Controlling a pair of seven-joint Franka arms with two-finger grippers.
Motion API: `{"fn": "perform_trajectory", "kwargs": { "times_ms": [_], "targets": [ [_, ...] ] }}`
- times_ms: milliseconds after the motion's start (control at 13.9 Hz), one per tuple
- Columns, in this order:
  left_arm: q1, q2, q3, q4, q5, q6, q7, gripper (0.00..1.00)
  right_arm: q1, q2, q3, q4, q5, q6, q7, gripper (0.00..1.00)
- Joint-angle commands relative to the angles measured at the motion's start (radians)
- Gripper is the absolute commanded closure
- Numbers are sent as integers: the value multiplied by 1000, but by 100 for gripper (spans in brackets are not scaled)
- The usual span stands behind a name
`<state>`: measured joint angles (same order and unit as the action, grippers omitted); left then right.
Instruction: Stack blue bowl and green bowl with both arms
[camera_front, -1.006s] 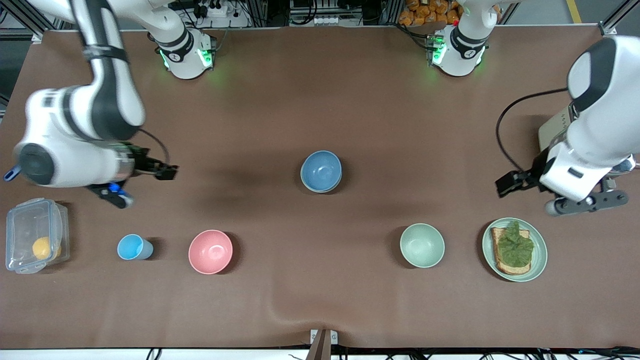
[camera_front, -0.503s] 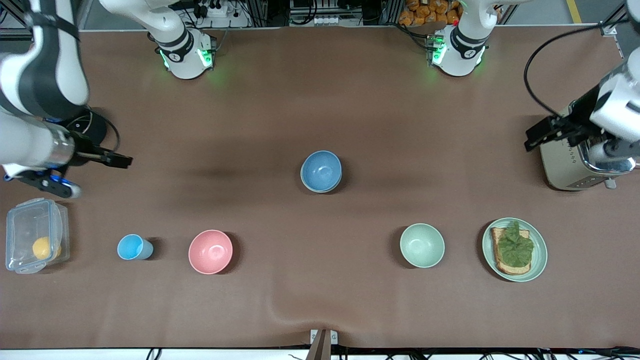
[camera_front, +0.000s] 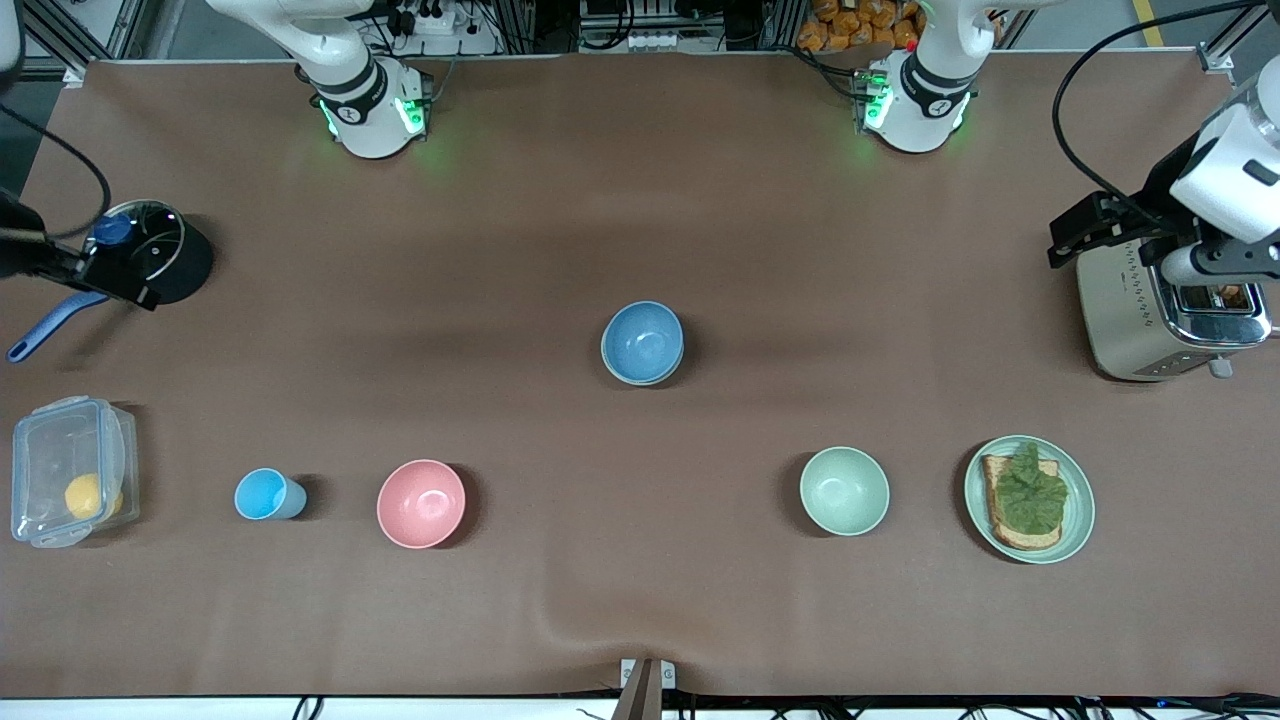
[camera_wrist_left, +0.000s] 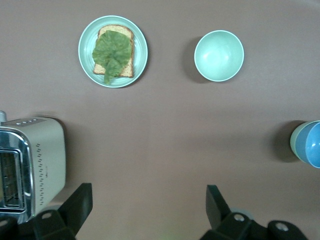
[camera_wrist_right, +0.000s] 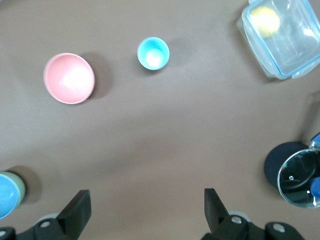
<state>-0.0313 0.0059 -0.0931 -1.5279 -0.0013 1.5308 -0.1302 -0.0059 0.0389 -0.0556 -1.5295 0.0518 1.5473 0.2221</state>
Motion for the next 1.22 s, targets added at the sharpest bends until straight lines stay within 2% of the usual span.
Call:
{"fn": "perform_trajectory", "kwargs": {
  "times_ms": [0, 215, 1149],
  "targets": [
    [-9, -26, 1, -18, 40, -9, 26, 0, -43, -62, 45, 21, -15, 10, -15, 0],
    [-6, -14, -2, 5, 26, -11, 29, 0, -33, -56, 49, -16, -15, 54, -20, 0],
    [5, -17, -25, 5, -3, -44, 34, 0, -8, -56, 63, -26, -27, 34, -21, 0]
  ]
}}
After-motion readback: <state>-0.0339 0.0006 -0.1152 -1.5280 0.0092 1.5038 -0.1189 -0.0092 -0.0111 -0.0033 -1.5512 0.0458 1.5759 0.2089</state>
